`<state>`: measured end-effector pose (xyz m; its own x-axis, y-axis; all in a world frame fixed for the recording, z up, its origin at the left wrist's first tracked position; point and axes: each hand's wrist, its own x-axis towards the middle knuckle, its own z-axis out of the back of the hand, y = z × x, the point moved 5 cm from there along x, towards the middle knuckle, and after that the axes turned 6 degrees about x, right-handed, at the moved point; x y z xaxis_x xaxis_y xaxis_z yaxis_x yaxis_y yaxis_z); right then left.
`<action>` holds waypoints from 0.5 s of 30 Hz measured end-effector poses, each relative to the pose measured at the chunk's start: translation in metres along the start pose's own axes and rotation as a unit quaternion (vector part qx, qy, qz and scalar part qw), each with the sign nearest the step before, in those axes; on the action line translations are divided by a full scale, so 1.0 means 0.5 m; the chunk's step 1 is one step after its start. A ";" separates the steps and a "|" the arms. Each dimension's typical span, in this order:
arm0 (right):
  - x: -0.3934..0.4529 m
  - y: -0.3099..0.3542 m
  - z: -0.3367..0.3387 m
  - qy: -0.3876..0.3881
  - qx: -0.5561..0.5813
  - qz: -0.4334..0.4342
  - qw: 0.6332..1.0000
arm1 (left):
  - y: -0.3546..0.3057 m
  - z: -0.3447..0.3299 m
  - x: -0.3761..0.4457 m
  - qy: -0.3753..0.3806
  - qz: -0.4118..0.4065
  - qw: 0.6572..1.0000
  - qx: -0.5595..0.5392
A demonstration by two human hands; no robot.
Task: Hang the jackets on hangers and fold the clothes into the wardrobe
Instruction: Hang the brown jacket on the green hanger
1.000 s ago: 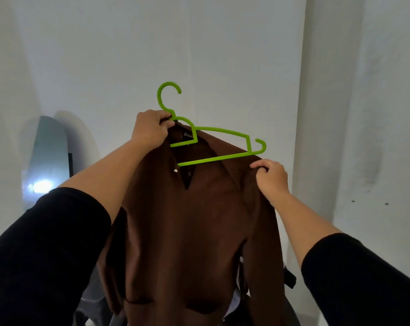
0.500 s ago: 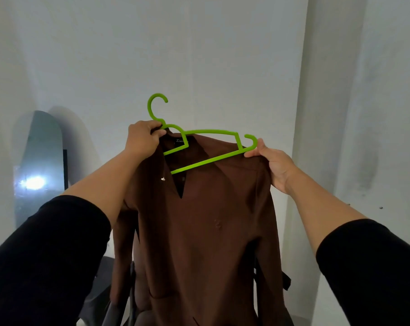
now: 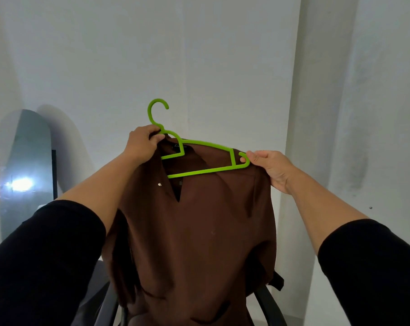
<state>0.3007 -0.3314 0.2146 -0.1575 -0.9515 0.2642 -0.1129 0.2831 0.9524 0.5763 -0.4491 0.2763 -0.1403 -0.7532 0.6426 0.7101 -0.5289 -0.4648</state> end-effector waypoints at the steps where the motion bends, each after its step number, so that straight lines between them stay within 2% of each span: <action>1: 0.002 -0.004 0.004 -0.006 -0.032 0.004 0.999 | -0.003 -0.006 0.001 0.011 -0.004 1.000 -0.007; 4: 0.002 -0.013 -0.001 -0.019 -0.176 0.018 0.984 | -0.010 -0.025 0.008 0.026 0.043 0.998 -0.025; 6: 0.006 -0.021 -0.008 -0.035 -0.250 0.038 0.967 | -0.018 -0.037 0.008 0.013 0.090 0.996 0.001; 10: 0.018 -0.030 -0.019 -0.090 -0.386 0.071 0.915 | -0.043 -0.053 0.007 -0.037 0.091 0.992 0.080; 13: 0.021 -0.036 -0.028 -0.073 -0.437 0.078 0.893 | -0.048 -0.061 0.011 -0.041 0.094 0.991 0.084; 15: 0.019 -0.041 -0.026 -0.037 -0.438 0.073 0.895 | -0.048 -0.066 0.015 -0.031 0.092 0.992 0.080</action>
<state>0.3142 -0.3480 0.1997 -0.1758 -0.8924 0.4155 0.7210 0.1707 0.6716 0.5354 -0.4548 0.2723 0.0408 -0.8037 0.5937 0.8210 -0.3117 -0.4783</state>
